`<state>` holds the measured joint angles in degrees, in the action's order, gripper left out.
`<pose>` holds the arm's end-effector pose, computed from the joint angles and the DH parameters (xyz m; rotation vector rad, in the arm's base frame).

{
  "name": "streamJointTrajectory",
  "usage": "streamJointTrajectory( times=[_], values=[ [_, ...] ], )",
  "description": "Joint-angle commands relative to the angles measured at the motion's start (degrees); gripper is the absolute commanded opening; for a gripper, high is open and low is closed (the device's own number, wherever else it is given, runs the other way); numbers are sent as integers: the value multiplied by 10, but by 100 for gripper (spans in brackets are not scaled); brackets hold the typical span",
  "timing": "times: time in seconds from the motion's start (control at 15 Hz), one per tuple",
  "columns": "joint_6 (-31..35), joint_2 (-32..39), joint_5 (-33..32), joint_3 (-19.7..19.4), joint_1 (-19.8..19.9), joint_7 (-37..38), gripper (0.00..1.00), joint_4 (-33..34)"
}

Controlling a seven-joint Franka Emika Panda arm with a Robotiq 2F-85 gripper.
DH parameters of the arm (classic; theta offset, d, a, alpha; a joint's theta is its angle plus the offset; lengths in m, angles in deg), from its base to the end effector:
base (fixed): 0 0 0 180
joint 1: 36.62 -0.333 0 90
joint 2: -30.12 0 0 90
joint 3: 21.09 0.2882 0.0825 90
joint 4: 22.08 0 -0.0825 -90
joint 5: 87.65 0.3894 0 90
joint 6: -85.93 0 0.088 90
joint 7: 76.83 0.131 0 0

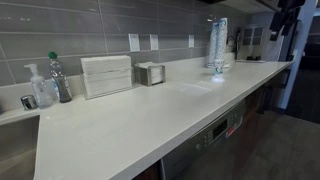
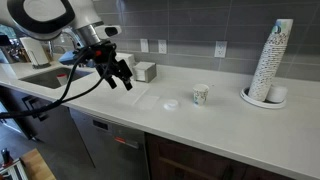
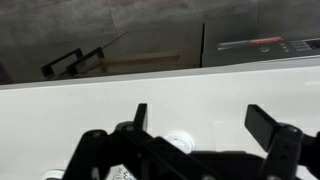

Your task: Remove the white spoon from the coffee cup on the right.

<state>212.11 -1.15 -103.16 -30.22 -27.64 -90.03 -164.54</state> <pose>0.4085 -0.1487 0.4523 2.9070 0.0847 0.3076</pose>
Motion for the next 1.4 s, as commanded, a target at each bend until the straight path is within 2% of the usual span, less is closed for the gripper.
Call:
streamJointTrajectory(
  times=[0.0,0.47,0.6,0.8,0.93,1.0,1.2,1.27,1.33],
  values=[
    [-2,0,0,0,-1,0,100,1],
    [-2,0,0,0,-1,0,100,1],
    [48,28,-3,-16,9,4,100,18],
    [137,71,27,-69,-3,-63,100,55],
    [161,115,87,-116,-22,-114,100,96],
    [160,141,136,-145,-38,-149,100,122],
    [92,218,277,-224,-91,-215,100,211],
    [67,246,322,-238,-98,-229,100,240],
    [25,284,366,-217,-66,-239,100,279]
  ],
)
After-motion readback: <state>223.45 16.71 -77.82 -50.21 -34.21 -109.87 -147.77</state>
